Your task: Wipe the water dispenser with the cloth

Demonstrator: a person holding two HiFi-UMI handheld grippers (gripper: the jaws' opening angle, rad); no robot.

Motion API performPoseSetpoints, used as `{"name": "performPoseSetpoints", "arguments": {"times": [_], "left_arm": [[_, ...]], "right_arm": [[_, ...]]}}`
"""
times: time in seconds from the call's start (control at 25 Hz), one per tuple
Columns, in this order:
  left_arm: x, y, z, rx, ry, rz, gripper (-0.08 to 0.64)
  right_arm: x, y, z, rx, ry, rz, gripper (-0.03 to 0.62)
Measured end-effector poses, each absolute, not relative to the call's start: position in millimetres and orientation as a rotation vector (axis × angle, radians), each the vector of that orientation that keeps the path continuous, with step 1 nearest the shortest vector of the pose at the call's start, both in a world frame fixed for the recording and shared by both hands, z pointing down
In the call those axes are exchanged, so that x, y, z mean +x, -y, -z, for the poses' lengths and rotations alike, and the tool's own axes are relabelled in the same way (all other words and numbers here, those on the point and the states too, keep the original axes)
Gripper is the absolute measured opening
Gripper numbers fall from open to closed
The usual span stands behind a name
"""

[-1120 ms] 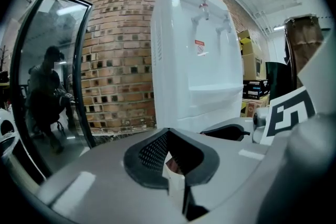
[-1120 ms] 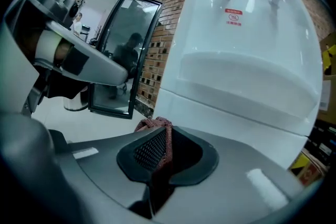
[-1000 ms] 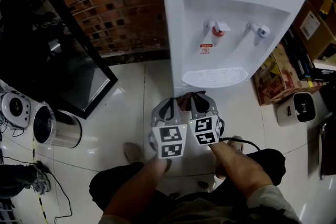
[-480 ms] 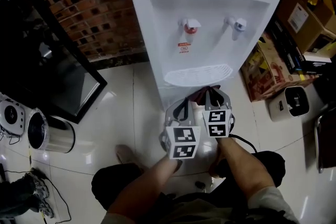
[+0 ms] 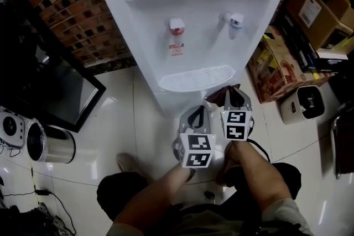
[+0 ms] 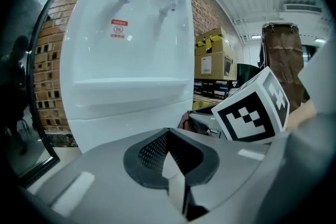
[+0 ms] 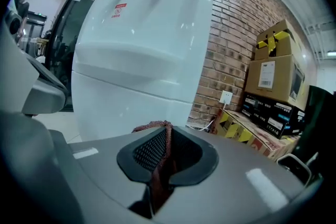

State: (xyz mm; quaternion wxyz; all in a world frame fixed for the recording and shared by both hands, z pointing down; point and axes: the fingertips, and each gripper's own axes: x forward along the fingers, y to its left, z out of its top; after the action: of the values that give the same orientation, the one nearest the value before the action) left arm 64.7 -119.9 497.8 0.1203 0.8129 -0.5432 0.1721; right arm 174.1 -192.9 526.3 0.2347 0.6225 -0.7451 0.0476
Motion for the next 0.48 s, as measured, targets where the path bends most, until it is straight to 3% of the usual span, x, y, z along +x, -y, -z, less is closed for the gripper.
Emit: {"name": "performPoseSetpoints", "arguments": {"times": [0.48], "left_arm": [[73.5,119.3,-505.7,2.393,1.555,-0.525,0.0]], "right_arm": [[191.2,196.8,-531.5,1.746,2.025,-0.173,0.046]]}}
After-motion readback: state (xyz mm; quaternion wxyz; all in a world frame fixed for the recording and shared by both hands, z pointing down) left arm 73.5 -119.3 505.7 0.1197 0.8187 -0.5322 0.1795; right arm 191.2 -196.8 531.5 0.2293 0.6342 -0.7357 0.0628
